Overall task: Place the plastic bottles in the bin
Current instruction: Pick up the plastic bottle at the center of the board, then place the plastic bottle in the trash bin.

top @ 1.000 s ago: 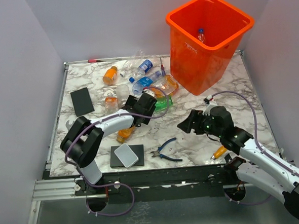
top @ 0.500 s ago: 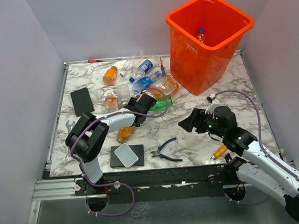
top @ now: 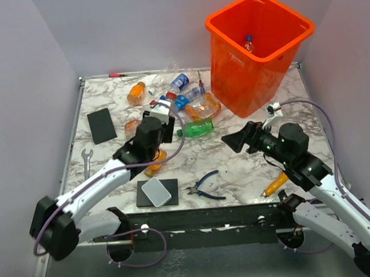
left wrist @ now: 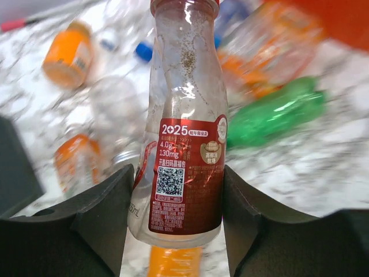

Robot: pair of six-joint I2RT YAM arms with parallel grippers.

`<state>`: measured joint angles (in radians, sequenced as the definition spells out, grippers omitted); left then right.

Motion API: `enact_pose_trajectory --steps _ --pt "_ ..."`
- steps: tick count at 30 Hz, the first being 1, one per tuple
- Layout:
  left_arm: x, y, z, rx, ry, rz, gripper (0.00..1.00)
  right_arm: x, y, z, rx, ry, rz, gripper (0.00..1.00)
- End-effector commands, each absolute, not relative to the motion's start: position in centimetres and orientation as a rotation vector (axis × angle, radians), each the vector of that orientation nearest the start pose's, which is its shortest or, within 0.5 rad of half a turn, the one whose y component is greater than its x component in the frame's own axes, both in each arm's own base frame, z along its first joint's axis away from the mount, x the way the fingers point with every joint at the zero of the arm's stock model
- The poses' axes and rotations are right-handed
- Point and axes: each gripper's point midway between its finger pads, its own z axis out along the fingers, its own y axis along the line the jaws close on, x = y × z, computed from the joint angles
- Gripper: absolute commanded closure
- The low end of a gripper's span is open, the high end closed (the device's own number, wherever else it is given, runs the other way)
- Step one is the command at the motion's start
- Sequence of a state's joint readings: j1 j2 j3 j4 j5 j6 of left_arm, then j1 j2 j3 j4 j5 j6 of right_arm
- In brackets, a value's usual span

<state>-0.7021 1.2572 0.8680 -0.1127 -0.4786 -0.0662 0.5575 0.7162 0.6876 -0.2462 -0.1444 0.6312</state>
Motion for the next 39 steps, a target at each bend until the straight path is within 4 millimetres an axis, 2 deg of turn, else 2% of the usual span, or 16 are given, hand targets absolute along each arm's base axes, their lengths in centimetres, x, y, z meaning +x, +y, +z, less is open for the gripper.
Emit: enact_pose_trajectory --steps 1,3,7,11,17,19,24,29,37,39 --pt "29.3 -23.5 24.1 0.46 1.665 -0.52 0.67 21.7 20.4 31.3 -0.048 1.682 1.099 0.07" --pt "26.4 -25.3 26.8 0.514 1.502 -0.735 0.68 21.1 21.0 34.1 -0.115 1.586 1.154 0.05" --pt "22.1 -27.1 30.6 0.535 1.267 -1.037 0.69 20.7 23.1 38.0 -0.245 1.499 1.246 0.06" --pt "20.4 -28.2 31.5 0.547 1.218 -1.189 0.7 21.8 24.4 40.5 -0.278 1.449 1.269 0.07" --pt "19.2 -28.8 31.6 0.578 1.189 -1.227 0.71 22.9 28.6 39.8 -0.329 1.518 1.253 0.13" --pt "19.0 -28.8 31.6 0.584 1.182 -1.223 0.72 23.3 29.4 39.5 -0.311 1.53 1.237 0.15" --pt "18.7 -28.8 31.5 0.594 1.173 -1.218 0.74 24.3 29.6 39.9 -0.241 1.495 1.246 0.18" --pt "18.5 -28.9 31.4 0.6 1.172 -1.221 0.74 25.1 28.8 40.3 -0.162 1.466 1.221 0.22" --pt "18.5 -28.7 31.5 0.595 1.165 -1.209 0.74 24.8 29.5 39.1 -0.194 1.503 1.235 0.5" --pt "18.7 -28.7 31.4 0.585 1.172 -1.199 0.69 24.9 29.4 38.7 -0.191 1.516 1.23 0.61"
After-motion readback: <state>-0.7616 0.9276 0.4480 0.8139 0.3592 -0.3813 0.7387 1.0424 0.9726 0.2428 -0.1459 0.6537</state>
